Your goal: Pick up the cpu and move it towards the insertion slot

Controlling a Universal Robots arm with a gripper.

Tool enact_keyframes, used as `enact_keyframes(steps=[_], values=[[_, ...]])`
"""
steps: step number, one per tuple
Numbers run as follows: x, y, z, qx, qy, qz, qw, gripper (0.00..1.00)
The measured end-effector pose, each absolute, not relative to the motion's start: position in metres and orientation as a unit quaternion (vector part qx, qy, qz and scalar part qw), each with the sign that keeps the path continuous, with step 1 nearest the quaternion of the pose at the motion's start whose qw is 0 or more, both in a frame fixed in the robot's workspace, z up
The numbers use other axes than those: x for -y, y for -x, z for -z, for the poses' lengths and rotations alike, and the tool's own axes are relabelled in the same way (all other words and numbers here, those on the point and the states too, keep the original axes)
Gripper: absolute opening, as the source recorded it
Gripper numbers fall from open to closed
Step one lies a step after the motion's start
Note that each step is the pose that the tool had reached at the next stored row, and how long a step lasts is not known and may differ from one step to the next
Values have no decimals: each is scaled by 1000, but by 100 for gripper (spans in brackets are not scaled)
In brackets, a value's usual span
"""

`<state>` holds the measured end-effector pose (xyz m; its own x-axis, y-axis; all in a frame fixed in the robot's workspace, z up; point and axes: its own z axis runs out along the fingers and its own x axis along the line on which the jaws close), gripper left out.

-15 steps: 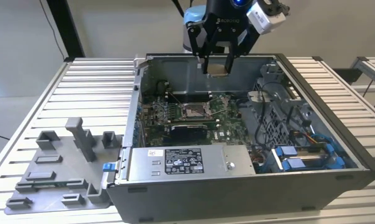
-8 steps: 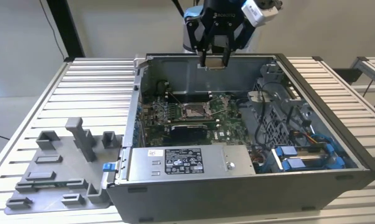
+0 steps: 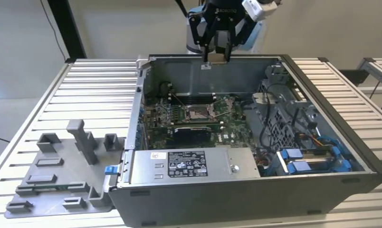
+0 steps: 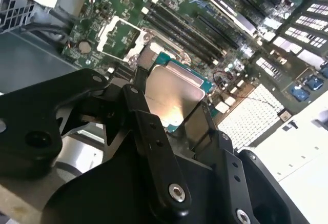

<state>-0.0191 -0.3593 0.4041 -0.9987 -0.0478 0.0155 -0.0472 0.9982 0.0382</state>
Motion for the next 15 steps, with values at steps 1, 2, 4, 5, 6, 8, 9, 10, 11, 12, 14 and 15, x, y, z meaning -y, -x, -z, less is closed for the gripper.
enact_keyframes(steps=[1,2,4,5,6,8,9,10,11,12,14,15], values=[[356,19,-404,1000,-24,19,8,0],[354,19,-404,1000,-24,19,8,0],[351,19,-404,1000,-24,19,8,0],[351,19,-404,1000,-24,19,8,0],[351,19,-404,1000,-24,19,8,0],[351,19,-404,1000,-24,19,8,0],[351,19,-404,1000,-24,19,8,0],[351,19,-404,1000,-24,19,8,0],[351,19,-404,1000,-24,19,8,0],[351,19,-404,1000,-24,19,8,0],[351,19,-404,1000,-24,19,8,0],[350,18,-404,1000,-24,19,8,0]])
